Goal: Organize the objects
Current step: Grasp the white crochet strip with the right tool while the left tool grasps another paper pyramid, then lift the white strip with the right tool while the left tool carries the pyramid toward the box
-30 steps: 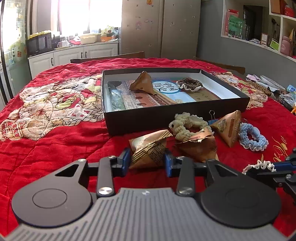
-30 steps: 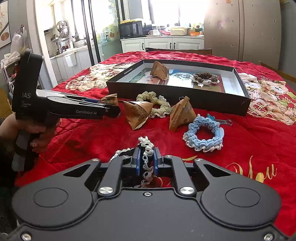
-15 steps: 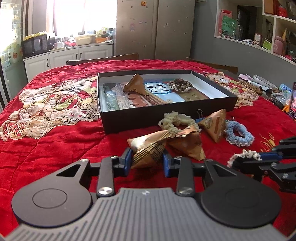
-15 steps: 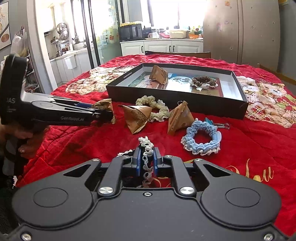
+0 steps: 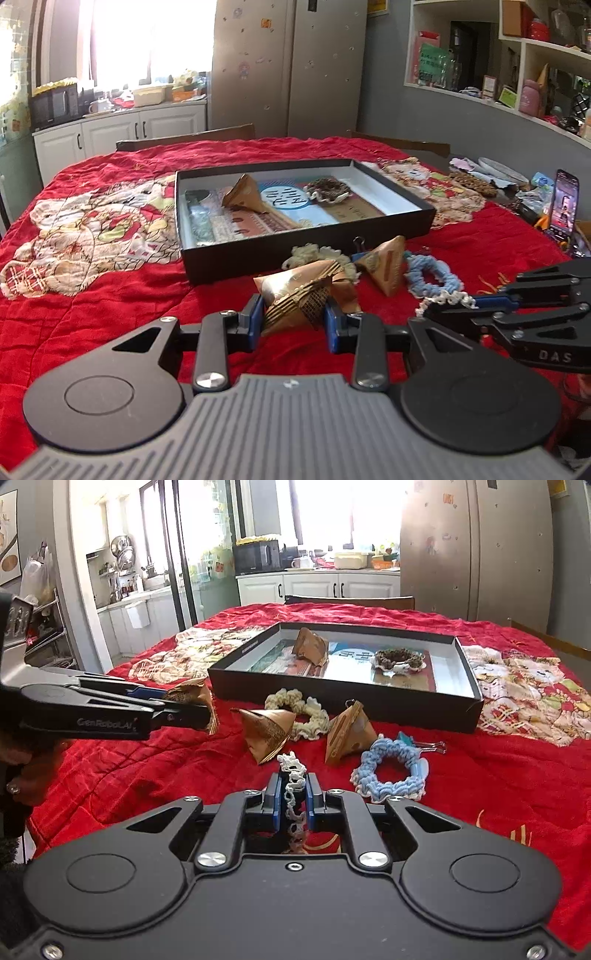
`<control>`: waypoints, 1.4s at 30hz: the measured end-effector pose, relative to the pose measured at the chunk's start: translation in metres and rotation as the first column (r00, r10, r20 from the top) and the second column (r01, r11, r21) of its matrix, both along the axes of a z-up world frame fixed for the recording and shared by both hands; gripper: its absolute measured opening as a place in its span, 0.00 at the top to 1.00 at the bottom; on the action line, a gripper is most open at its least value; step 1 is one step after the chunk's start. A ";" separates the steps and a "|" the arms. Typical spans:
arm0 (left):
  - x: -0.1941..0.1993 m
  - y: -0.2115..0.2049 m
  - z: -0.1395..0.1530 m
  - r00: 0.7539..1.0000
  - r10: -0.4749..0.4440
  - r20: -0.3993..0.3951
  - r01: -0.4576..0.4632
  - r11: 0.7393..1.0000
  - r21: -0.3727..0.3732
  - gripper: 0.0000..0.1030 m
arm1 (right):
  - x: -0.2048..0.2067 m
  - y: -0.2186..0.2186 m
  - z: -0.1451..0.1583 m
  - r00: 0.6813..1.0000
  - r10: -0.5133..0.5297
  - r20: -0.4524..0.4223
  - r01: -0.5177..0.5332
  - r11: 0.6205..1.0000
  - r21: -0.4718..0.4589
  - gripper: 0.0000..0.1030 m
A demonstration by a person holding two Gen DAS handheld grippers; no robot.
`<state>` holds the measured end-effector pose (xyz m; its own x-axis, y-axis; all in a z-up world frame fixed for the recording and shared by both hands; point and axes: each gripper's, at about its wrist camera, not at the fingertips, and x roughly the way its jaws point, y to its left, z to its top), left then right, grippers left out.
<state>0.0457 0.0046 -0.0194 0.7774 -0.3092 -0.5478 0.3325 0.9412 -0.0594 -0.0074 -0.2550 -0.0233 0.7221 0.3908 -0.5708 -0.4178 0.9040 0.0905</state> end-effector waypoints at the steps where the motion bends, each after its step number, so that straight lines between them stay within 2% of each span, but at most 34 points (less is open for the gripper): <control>1: -0.001 -0.001 0.001 1.000 -0.003 0.004 0.003 1.000 -0.002 0.64 | 0.000 -0.001 0.001 1.000 -0.002 0.003 0.002 1.000 0.002 0.88; 42: -0.003 -0.008 0.022 0.998 -0.035 0.047 0.037 0.999 -0.034 0.64 | 0.016 -0.012 0.033 0.993 -0.043 0.109 0.046 0.999 -0.024 0.88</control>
<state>0.0427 -0.0037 0.0028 0.7896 -0.3557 -0.5000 0.3694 0.9262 -0.0755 0.0091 -0.2671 0.0092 0.7967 0.3429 -0.4977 -0.3831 0.9234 0.0230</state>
